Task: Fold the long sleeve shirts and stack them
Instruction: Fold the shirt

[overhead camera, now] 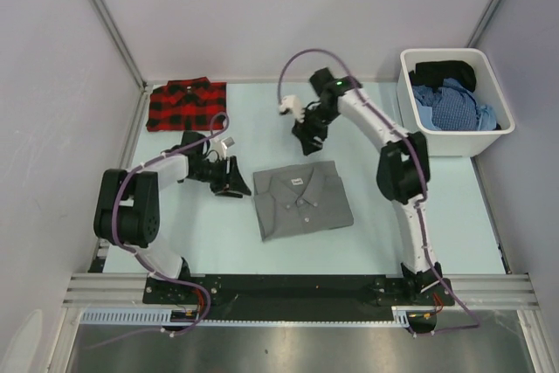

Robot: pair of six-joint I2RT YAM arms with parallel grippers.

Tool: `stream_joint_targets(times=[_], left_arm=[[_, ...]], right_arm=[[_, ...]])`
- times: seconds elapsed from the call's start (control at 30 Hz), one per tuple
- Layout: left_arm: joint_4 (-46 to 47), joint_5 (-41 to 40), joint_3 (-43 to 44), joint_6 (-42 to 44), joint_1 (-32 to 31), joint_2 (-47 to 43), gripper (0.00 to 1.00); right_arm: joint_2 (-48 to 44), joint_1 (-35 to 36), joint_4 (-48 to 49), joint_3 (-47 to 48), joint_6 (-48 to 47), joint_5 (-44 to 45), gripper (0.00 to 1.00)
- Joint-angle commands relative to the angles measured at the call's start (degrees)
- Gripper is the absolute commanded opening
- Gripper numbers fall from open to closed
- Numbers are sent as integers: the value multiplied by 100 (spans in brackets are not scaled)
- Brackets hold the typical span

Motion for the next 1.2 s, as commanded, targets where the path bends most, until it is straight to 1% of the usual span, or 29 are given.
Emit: stream_joint_targets(times=[0.0,0.07,0.2,0.37,0.47,0.67,0.7,0.73,0.77,0.8,0.93,1.03,1.07,1.13,1.17], left_arm=[[76,239,396,232,-186,224,48],[84,204,423,259,-327,286,48],[-82,64,493,276,-494,418,48],[-267,-24,572,303,-643,550,45],[-303,28,590,311,-705,541,43],[-390,-77,721,390,-714,550,28],[-417,-77,756,399,-714,567,18],[-434,-103,800,399,-714,576,12],[-435,-130,827,399,-714,585,8],[-443,-139,862,399,-714,594,1],[-496,-156,976,487,-714,577,0],[-522,-244,1055,540,-714,541,0],[-531,-253,1064,549,-722,550,0],[-540,-288,1108,549,-714,620,0],[-557,-297,1117,549,-714,629,0]], right_arm=[[-838,-980,-42,-668,1438,-1138,59],[-830,-1217,-24,-1073,1877,-1402,56],[-830,-1674,106,-1574,2239,-1553,54],[-892,-1834,178,-2232,2345,-1658,53],[-892,-1825,300,-2444,2398,-1711,53],[-699,-1825,283,-2673,2293,-1597,54],[-698,-1825,274,-2717,2258,-1553,55],[-698,-1825,283,-2805,2231,-1518,55],[-698,-1816,283,-2858,2161,-1457,56],[-690,-1825,301,-2902,2126,-1430,56],[-637,-1834,301,-3051,2029,-1333,57],[-619,-1834,283,-3060,1968,-1429,52],[-619,-1834,292,-3052,1959,-1456,47],[-619,-1842,301,-3025,1950,-1517,41],[-611,-1842,292,-2999,1950,-1535,34]])
